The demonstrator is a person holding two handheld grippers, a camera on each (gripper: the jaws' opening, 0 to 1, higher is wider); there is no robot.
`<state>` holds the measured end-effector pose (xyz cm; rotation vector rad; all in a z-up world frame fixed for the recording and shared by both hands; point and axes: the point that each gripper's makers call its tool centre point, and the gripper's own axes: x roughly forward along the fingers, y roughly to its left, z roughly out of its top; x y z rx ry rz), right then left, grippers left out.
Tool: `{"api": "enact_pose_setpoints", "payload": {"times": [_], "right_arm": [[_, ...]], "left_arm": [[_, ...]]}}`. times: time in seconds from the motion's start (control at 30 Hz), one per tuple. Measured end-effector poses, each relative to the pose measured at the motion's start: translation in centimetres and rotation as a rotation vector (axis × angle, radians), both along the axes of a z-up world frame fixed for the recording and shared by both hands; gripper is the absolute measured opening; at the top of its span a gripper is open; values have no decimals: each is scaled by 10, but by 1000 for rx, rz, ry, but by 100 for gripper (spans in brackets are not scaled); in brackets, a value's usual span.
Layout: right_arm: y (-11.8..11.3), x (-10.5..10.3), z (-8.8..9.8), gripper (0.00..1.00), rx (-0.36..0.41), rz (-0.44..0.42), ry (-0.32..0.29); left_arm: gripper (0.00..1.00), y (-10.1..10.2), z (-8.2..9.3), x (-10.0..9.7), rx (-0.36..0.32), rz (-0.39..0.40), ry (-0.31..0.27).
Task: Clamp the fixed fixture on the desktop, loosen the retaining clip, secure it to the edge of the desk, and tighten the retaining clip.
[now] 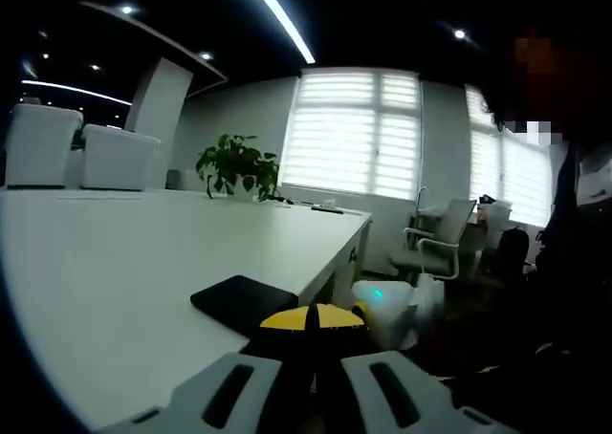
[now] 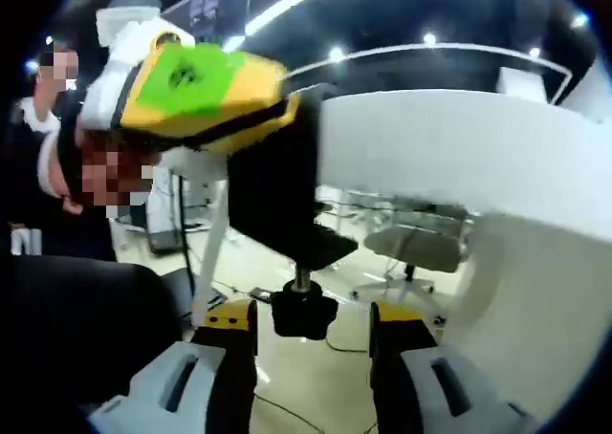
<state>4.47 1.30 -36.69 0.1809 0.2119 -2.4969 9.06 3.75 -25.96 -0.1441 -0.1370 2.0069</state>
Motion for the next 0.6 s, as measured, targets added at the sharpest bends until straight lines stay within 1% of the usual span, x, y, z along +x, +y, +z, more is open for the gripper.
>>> {"api": "enact_pose_setpoints", "payload": {"times": [0.07, 0.1, 0.13, 0.17, 0.2, 0.27, 0.33, 0.4, 0.47, 0.5, 0.53, 0.6], "right_arm": [[6, 3, -4, 48, -45, -157, -23], [8, 6, -7, 48, -43, -220, -33], [10, 9, -6, 48, -59, -275, -48], [12, 7, -4, 49, -90, -325, -41], [14, 8, -2, 49, -89, -366, -35], [15, 8, 6, 49, -94, -411, -12], [12, 6, 11, 49, -108, -447, -14], [7, 3, 11, 49, -116, -454, -31], [-1, -2, 11, 49, -133, -449, -32], [-3, -4, 10, 49, -123, -451, -29], [-1, -5, 5, 48, -52, -462, -29], [-2, -7, 3, 39, -62, -467, -30]], "left_arm": [[1, 0, 0, 0, -1, -2, 2], [1, 0, 0, 0, 0, -4, 3], [1, 0, 0, 0, 0, -5, 6], [1, 0, 0, 0, 1, -7, 8], [1, 0, 0, 0, 4, -8, 7], [1, 0, 0, 0, 7, -9, 9], [1, 0, 1, 0, 10, -7, 9], [1, 0, 1, 0, 17, -6, 7], [1, 0, 1, 0, 21, -7, 7], [1, 0, 1, -1, 21, -7, 6], [1, 0, 1, 0, 20, -6, 8], [1, 0, 1, -1, 22, -6, 7]]}}
